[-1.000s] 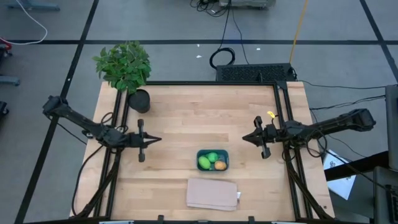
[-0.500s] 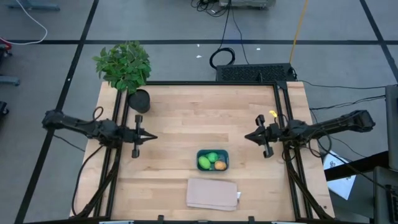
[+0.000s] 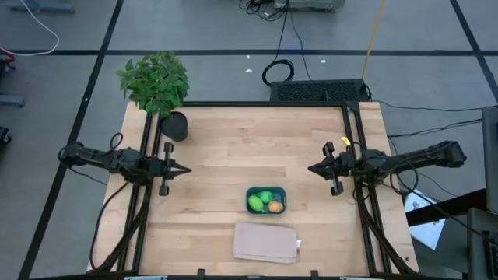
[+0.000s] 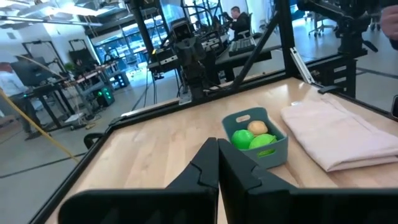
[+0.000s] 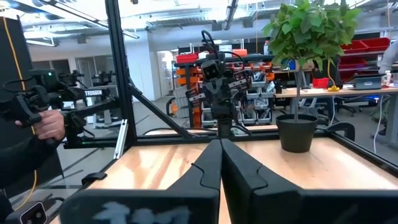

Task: Pick and placing Produce into tupperware
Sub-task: Return to Home Position

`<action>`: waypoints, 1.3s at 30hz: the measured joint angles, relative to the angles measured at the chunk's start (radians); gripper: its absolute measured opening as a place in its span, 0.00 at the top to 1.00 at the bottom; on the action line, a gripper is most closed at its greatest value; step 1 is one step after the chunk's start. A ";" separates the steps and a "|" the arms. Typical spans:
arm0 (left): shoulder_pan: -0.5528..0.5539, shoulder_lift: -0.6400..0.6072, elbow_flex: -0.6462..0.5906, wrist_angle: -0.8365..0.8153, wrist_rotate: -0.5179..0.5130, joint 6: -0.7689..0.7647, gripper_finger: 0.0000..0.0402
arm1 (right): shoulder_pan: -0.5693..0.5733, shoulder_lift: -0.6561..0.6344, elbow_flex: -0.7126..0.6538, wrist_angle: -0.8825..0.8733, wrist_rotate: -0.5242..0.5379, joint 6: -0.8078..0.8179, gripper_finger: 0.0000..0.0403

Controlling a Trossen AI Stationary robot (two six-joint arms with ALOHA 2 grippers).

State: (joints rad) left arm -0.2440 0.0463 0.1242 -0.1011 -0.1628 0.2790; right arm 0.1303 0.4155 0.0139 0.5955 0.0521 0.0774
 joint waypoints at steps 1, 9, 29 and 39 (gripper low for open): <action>0.000 -0.011 0.000 -0.011 -0.002 0.000 1.00 | 0.000 -0.009 0.000 -0.009 0.000 0.000 1.00; 0.000 -0.044 0.000 -0.087 -0.021 -0.019 1.00 | 0.000 -0.078 0.000 -0.073 0.000 0.010 1.00; 0.000 -0.044 0.000 -0.098 -0.021 -0.057 1.00 | 0.000 -0.173 0.000 -0.175 -0.003 0.027 1.00; 0.000 -0.044 0.000 -0.086 -0.021 -0.091 1.00 | 0.000 -0.173 0.000 -0.180 -0.009 0.015 1.00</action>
State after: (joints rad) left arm -0.2440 0.0019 0.1246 -0.1871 -0.1840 0.1876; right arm 0.1303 0.2420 0.0139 0.4153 0.0427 0.0925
